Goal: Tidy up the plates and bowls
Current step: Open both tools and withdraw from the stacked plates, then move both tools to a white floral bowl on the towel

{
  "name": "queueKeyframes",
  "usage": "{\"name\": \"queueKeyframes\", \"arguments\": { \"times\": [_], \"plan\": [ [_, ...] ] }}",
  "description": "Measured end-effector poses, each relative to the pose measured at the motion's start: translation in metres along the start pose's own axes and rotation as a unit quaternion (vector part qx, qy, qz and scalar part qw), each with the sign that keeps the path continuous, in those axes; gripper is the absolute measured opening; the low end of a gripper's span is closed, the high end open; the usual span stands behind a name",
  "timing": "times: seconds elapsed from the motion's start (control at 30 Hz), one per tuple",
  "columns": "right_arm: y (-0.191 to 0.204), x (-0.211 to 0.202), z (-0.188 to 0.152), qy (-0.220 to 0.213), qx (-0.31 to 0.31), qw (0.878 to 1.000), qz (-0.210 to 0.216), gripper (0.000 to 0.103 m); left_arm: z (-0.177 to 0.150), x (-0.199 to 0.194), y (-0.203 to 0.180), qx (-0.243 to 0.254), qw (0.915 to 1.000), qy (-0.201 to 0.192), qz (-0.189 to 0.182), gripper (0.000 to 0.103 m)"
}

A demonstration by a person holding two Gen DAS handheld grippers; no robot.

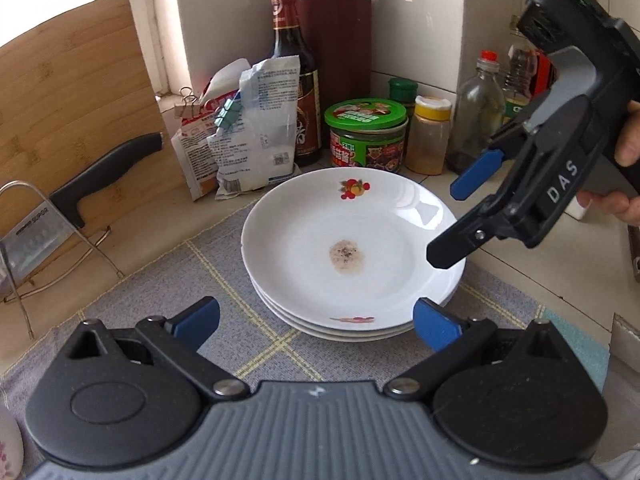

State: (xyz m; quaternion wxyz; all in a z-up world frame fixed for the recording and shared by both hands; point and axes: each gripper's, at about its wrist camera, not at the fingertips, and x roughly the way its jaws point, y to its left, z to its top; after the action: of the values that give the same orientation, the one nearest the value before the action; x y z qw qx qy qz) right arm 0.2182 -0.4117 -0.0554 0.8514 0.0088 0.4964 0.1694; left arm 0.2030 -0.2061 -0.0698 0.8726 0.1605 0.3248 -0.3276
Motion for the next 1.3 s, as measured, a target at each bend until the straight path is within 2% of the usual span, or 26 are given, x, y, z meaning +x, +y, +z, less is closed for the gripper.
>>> {"name": "queueKeyframes", "arguments": {
  "times": [0.2, 0.43, 0.6, 0.73, 0.9, 1.3],
  "plan": [
    [0.021, -0.008, -0.006, -0.021, -0.022, 1.000, -0.003, 0.103, -0.004, -0.005, 0.001, -0.034, 0.9988, 0.023, 0.027, 0.102],
    [0.053, -0.009, -0.015, -0.046, -0.083, 0.995, -0.034, 0.103, -0.019, -0.020, 0.010, -0.110, 0.9923, 0.038, 0.043, 0.102],
    [0.076, -0.004, -0.019, -0.046, -0.124, 0.991, -0.011, 0.103, -0.037, -0.035, 0.016, -0.151, 0.9844, 0.046, 0.078, 0.102],
    [0.097, 0.001, -0.018, -0.050, -0.143, 0.988, 0.011, 0.103, -0.054, -0.054, 0.024, -0.171, 0.9787, 0.042, 0.106, 0.102],
    [0.127, 0.006, -0.015, -0.060, -0.165, 0.984, 0.016, 0.103, -0.075, -0.075, 0.040, -0.187, 0.9739, 0.030, 0.125, 0.102],
    [0.222, 0.019, -0.011, -0.086, -0.159, 0.983, 0.023, 0.103, -0.138, -0.129, 0.103, -0.199, 0.9694, 0.004, 0.144, 0.102]
  ]
}}
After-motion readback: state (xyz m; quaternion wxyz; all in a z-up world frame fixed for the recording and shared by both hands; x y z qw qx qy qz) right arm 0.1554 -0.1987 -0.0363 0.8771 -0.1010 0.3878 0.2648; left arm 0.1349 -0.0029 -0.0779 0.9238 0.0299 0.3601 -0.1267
